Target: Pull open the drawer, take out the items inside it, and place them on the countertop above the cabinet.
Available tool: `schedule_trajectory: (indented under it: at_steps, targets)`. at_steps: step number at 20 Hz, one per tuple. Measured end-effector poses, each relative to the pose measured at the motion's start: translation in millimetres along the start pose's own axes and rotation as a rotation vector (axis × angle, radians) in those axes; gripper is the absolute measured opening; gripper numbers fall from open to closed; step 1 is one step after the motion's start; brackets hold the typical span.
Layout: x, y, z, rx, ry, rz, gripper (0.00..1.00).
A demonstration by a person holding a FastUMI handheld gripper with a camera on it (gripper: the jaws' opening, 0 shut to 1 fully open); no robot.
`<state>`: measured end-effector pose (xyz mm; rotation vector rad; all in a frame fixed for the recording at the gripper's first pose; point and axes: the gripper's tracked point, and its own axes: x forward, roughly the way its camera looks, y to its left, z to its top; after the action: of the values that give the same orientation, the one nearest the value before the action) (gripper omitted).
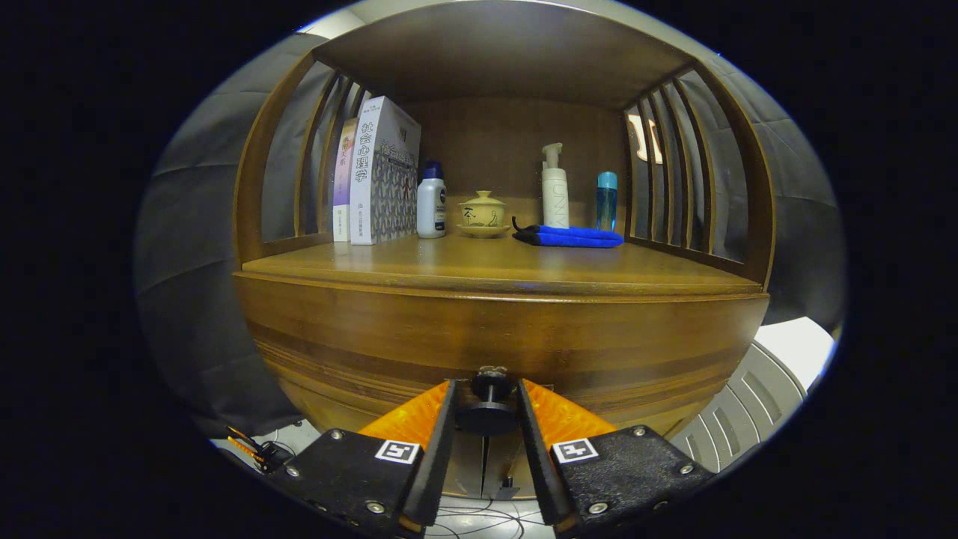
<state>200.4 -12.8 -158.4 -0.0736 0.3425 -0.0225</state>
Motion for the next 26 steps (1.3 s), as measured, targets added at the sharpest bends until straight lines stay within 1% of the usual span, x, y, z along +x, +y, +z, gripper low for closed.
schedule_trajectory:
  at_steps: [3, 7, 10, 16, 26]
  targets:
    - [0.4, 0.1, -0.8, 0.002, 0.001, -0.006, 0.49]
    - [-0.5, 0.6, -1.8, 0.016, 0.016, -0.004, 0.41]
    - [-3.8, 0.1, -2.5, 0.02, 0.024, 0.002, 0.39]
    - [-20.5, 0.9, -7.2, 0.035, 0.029, -0.003, 0.39]
    - [-57.7, 1.8, -17.4, 0.049, 0.042, 0.024, 0.39]
